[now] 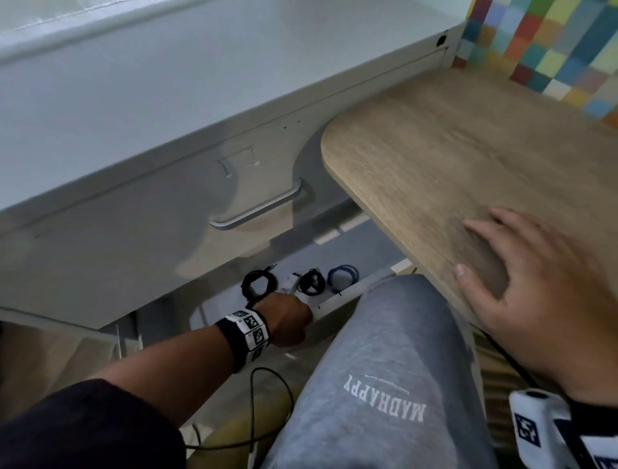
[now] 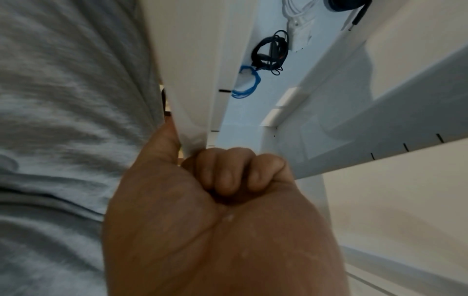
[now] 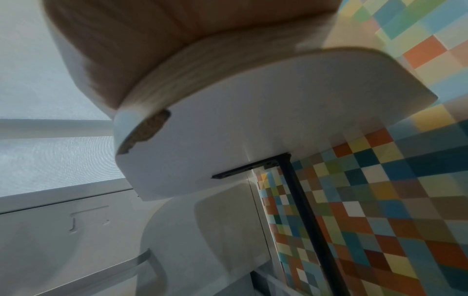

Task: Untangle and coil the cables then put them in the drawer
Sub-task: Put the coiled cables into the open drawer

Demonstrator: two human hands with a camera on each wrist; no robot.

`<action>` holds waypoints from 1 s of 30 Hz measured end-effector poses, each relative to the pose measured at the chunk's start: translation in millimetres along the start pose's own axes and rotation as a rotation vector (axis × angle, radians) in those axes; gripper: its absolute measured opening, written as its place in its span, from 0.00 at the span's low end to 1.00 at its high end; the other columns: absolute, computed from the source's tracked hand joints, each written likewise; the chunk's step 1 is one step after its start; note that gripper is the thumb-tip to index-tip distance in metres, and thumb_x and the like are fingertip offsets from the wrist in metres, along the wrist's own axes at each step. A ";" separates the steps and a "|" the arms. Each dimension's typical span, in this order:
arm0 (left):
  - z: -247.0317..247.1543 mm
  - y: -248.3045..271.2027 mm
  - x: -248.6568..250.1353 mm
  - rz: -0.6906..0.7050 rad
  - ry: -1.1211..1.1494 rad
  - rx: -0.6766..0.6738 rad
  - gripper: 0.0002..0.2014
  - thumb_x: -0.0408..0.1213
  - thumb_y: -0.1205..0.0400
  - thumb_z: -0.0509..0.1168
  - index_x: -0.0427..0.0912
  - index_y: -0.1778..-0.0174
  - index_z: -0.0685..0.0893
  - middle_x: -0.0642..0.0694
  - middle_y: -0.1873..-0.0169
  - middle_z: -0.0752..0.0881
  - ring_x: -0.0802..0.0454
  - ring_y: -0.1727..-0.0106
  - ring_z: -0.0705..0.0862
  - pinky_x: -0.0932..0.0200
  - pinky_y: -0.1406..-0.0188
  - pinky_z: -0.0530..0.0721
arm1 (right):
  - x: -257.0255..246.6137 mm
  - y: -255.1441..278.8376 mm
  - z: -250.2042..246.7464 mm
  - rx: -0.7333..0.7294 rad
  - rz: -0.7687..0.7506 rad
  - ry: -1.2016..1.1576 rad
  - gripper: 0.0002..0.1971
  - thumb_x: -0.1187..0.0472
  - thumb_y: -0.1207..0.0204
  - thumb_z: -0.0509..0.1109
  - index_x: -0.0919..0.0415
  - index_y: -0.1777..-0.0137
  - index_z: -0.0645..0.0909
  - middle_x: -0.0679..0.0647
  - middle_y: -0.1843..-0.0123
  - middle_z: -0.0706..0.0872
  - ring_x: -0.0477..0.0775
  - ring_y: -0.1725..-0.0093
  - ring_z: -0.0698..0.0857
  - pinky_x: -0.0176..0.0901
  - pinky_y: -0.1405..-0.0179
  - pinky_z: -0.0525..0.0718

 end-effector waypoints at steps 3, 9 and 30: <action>5.4 -3.4 -6.5 -0.008 -0.033 0.008 0.09 0.41 0.20 0.65 0.42 0.52 0.89 0.38 0.54 0.90 0.36 0.53 0.89 0.50 0.59 0.86 | -1.5 1.3 -1.2 -0.019 0.003 0.030 0.33 0.35 0.22 0.57 0.46 0.20 0.75 0.54 0.16 0.75 0.61 0.17 0.71 0.70 0.18 0.68; -1.3 -12.1 -45.5 -0.158 -0.123 0.127 0.11 0.29 0.19 0.62 0.35 0.44 0.86 0.31 0.46 0.87 0.33 0.49 0.88 0.50 0.63 0.81 | -3.3 1.5 -3.5 -0.015 0.005 0.017 0.33 0.34 0.22 0.56 0.45 0.19 0.74 0.53 0.16 0.74 0.60 0.17 0.70 0.69 0.17 0.66; 40.3 -48.8 -171.1 -0.487 0.603 0.153 0.27 0.27 0.14 0.63 0.41 0.17 0.74 0.40 0.17 0.73 0.43 0.18 0.74 0.58 0.19 0.68 | -4.8 0.8 -4.4 -0.024 0.006 0.031 0.31 0.35 0.22 0.58 0.43 0.20 0.73 0.51 0.17 0.75 0.58 0.17 0.71 0.70 0.18 0.68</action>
Point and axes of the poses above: each hand's wrist, its own y-axis away from the middle knuckle, its own z-axis out of the palm, x = y × z, the point moved 9 cm from there along -y, towards the middle knuckle
